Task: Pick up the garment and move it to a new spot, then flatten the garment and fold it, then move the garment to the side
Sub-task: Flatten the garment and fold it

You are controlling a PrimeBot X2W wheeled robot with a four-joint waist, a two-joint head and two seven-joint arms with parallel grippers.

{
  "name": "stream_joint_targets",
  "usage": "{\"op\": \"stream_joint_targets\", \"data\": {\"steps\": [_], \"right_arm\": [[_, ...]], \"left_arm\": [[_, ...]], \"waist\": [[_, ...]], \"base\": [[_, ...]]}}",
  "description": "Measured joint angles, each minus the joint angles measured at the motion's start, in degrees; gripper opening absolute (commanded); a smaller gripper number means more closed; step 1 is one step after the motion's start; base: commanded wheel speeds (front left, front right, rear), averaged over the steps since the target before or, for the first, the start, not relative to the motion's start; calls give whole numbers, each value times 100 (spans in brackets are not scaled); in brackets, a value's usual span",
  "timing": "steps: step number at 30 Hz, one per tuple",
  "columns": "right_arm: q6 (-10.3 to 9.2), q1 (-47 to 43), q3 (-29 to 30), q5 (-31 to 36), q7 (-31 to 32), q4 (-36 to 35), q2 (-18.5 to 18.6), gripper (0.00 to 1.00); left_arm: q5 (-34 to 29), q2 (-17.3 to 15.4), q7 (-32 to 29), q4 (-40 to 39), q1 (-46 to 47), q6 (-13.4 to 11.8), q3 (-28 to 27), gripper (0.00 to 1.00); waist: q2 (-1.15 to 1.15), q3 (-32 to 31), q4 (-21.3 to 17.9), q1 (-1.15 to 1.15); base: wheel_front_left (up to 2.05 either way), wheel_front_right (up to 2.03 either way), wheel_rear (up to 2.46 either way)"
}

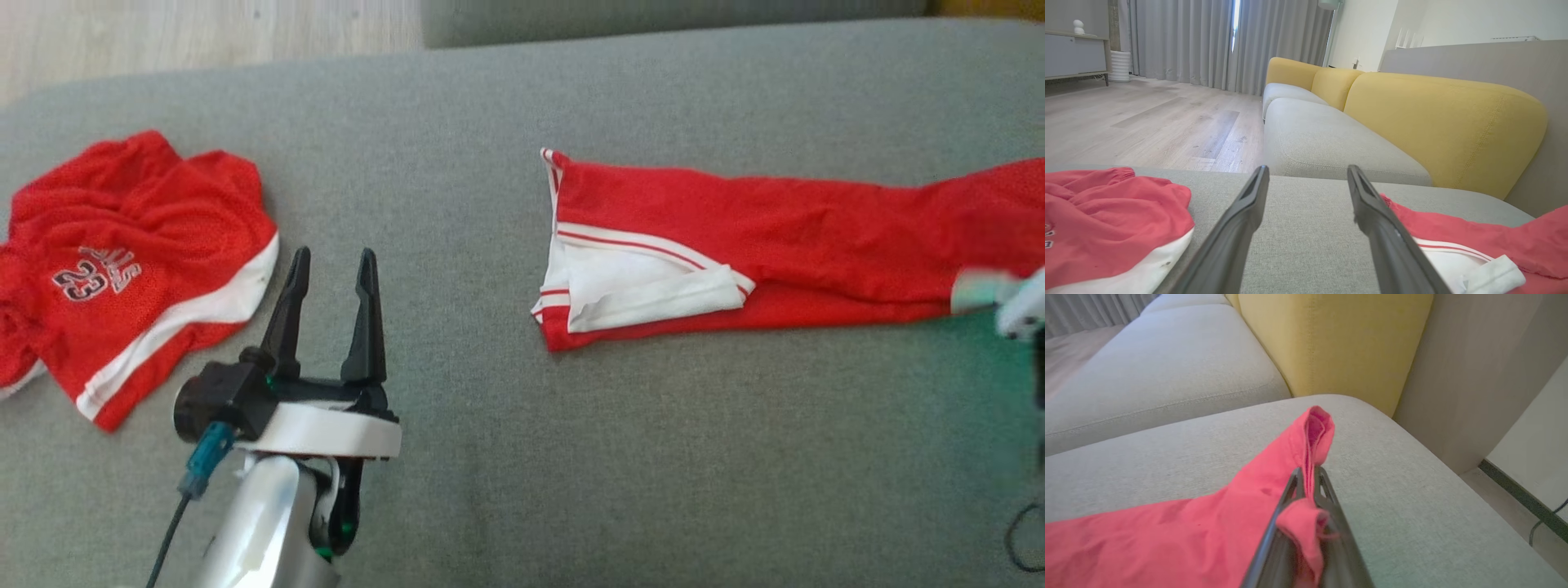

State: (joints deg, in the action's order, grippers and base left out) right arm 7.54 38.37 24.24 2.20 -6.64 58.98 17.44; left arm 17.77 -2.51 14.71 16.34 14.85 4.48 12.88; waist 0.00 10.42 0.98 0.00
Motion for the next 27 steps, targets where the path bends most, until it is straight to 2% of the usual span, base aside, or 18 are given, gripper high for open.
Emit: {"op": "stream_joint_targets", "data": {"steps": [7, 16, 20, 23, 27], "right_arm": [[0, 2, -900, -267, -51, -86, -493, 0], [0, -23, -2303, -1034, 23, -771, -1176, 0], [0, -147, -2944, -1451, 189, -1136, -1336, 0], [0, -250, -3241, -1653, 221, -1215, -1347, 0], [0, -347, -3885, -2241, 247, -1361, -1352, 0]], "left_arm": [[0, 0, 0, 4, -206, -43, -23, 100], [51, -2, 0, 0, -379, -53, -80, 100], [51, -2, 0, -25, -378, -77, -115, 100], [58, -3, 0, -27, -375, -76, -100, 100], [92, -3, 0, -30, -364, -75, -3, 100]], "waist": [[0, -444, 24, -1], [0, -746, 234, -1], [0, -756, 383, -1], [0, -712, 486, 0], [0, -600, 634, 0]], "base": [[0, 0, 0], [0, 0, 0], [0, 0, 0], [0, 0, 0], [0, 0, 0]]}}
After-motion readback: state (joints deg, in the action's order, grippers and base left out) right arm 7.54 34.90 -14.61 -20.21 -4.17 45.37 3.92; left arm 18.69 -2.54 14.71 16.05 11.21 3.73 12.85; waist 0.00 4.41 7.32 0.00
